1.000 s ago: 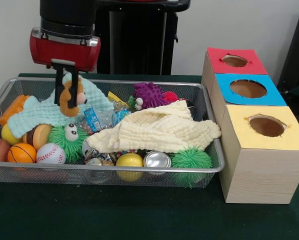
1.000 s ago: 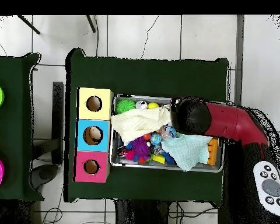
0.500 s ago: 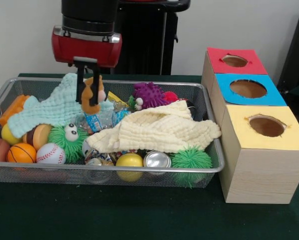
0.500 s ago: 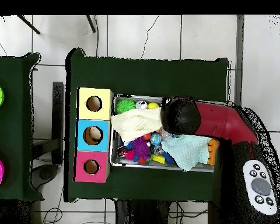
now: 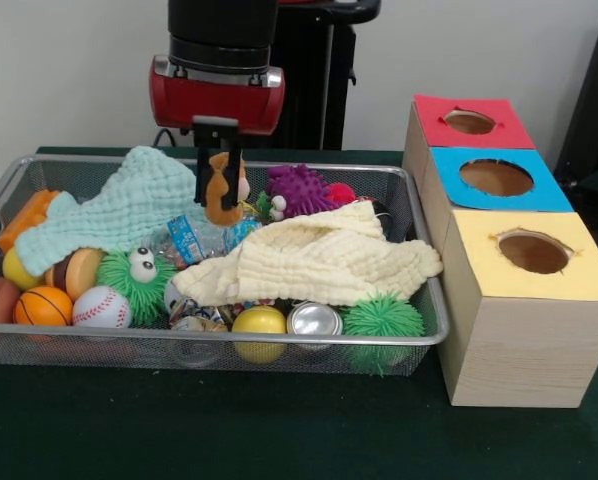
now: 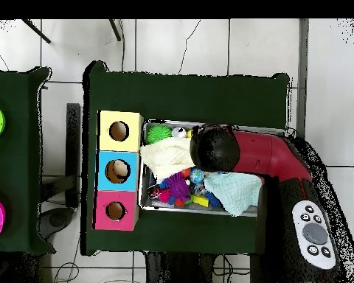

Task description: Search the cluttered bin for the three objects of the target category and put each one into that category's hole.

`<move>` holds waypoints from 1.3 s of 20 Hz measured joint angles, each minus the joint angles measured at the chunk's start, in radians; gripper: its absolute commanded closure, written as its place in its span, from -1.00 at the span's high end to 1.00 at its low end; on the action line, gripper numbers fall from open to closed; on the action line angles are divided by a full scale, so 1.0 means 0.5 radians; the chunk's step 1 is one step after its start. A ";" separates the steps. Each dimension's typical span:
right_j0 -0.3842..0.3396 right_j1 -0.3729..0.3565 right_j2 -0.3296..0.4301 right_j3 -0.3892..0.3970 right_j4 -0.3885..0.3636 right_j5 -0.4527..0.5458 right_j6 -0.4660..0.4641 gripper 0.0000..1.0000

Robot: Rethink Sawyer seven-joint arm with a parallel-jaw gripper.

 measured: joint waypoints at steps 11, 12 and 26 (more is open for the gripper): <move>0.048 -0.019 -0.034 0.010 0.040 0.000 0.000 -1.00; 0.056 -0.027 -0.041 0.013 0.043 0.000 0.000 -1.00; 0.196 -0.106 -0.152 0.130 0.140 0.000 0.000 -1.00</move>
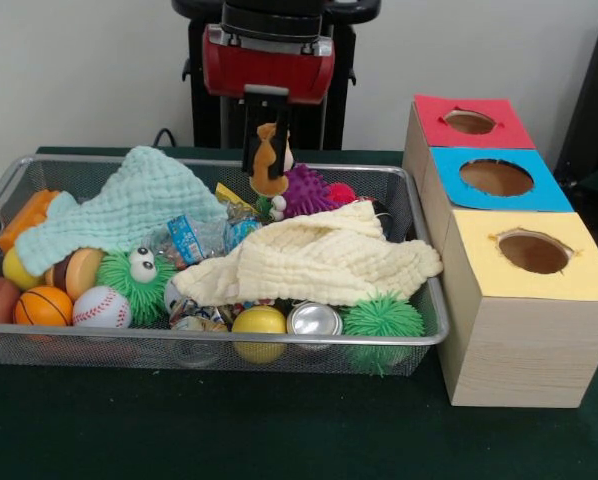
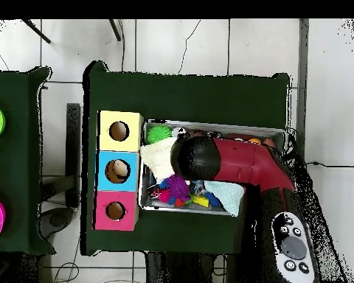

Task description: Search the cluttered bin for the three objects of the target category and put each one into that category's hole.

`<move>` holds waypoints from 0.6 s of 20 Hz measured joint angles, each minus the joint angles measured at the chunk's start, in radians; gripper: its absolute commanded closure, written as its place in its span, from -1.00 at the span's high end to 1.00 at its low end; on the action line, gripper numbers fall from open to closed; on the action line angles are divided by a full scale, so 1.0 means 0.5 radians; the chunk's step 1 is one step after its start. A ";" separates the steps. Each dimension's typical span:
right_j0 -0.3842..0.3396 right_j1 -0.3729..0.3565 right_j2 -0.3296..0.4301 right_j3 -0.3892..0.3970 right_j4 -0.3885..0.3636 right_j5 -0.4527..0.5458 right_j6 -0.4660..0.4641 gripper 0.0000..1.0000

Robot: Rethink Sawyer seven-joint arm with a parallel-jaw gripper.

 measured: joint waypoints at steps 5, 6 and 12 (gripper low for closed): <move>0.074 0.000 -0.044 0.002 0.050 0.000 0.000 -1.00; 0.081 0.000 -0.049 0.002 0.057 0.000 0.000 -1.00; 0.159 0.006 -0.102 0.003 0.102 0.000 0.000 -1.00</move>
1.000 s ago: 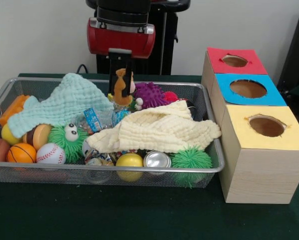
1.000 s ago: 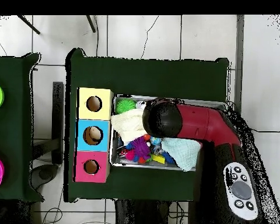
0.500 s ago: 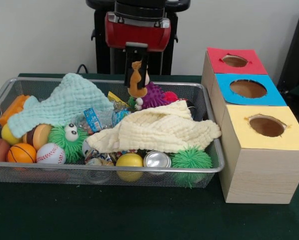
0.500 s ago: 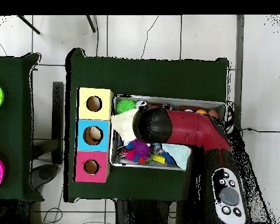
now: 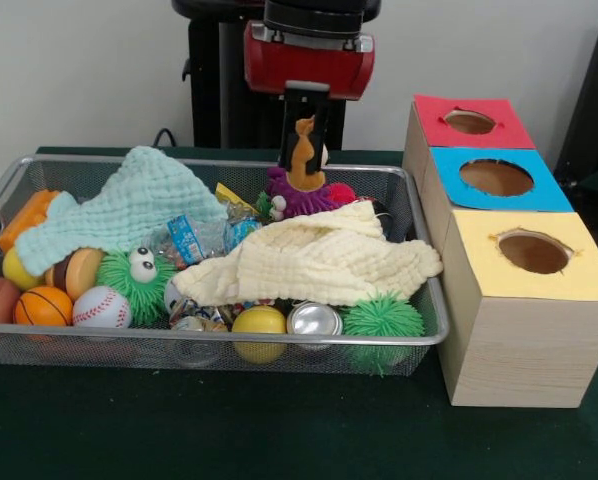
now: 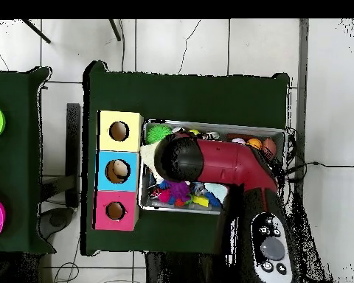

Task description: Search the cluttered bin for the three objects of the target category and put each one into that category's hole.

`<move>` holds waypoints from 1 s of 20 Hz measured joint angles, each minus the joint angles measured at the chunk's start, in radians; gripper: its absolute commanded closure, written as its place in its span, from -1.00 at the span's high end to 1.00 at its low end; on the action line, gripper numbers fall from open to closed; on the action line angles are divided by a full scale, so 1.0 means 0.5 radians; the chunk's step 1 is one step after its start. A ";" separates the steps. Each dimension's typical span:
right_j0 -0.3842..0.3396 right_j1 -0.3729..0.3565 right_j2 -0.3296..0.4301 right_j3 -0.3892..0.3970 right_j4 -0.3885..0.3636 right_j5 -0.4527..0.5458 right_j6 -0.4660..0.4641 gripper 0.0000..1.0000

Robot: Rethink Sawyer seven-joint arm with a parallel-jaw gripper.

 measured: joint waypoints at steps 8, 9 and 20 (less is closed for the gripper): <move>0.101 0.005 -0.057 0.001 0.079 0.000 0.000 -1.00; 0.128 0.005 -0.074 0.003 0.106 0.000 0.000 -1.00; 0.254 -0.132 -0.169 0.080 0.225 0.149 0.000 -1.00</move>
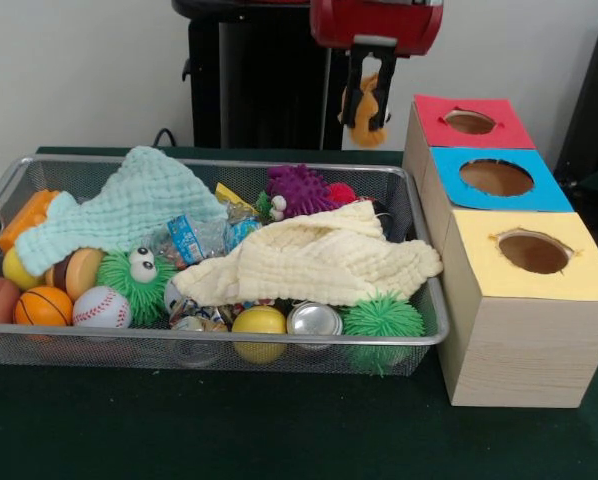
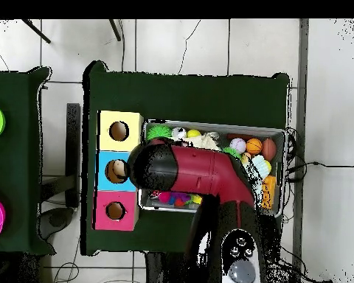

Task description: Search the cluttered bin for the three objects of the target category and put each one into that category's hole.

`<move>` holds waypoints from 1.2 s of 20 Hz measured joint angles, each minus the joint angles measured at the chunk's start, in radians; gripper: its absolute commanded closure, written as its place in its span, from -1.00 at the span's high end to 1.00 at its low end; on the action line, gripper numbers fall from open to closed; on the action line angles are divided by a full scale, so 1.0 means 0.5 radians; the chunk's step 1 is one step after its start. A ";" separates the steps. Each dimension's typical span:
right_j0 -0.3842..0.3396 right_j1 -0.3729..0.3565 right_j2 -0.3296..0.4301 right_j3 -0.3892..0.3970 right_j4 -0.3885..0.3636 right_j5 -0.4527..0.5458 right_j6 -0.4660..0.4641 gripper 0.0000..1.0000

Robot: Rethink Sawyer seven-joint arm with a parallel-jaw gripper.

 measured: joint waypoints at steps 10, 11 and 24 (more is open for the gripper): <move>0.031 -0.076 -0.076 0.016 0.073 0.100 0.000 -1.00; 0.035 -0.076 -0.081 0.018 0.078 0.100 0.000 -1.00; 0.186 -0.036 -0.136 0.031 0.123 0.099 0.002 -1.00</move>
